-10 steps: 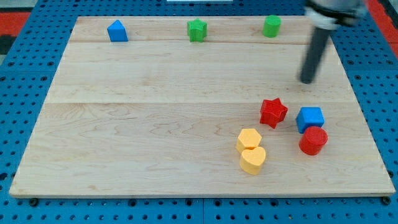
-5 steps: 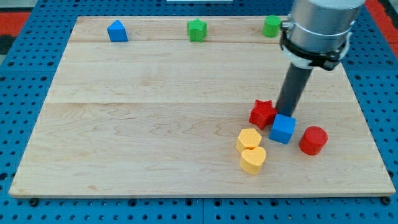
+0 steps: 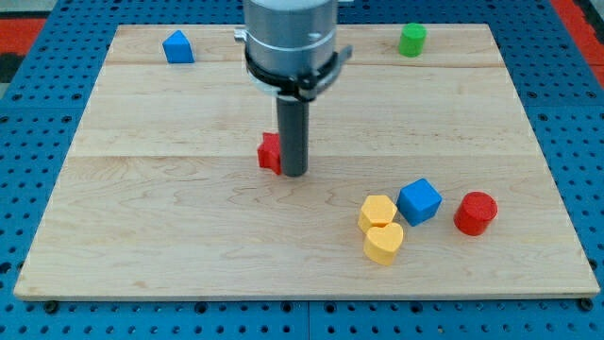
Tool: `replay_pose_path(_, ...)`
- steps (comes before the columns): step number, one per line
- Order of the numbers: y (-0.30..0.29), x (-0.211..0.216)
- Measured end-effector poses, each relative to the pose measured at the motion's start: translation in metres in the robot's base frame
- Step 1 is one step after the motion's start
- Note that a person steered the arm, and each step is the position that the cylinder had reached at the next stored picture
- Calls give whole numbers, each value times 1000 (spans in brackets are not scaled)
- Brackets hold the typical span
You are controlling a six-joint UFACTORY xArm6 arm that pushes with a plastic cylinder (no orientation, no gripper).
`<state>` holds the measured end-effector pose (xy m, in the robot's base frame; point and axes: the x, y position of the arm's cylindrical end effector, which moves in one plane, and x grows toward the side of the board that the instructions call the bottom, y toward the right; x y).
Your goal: Move the red star down to the green star
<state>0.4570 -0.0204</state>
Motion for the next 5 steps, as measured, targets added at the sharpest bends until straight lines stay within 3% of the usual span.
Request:
replay_pose_path(2,-29,27)
replay_pose_path(5,-14,-48)
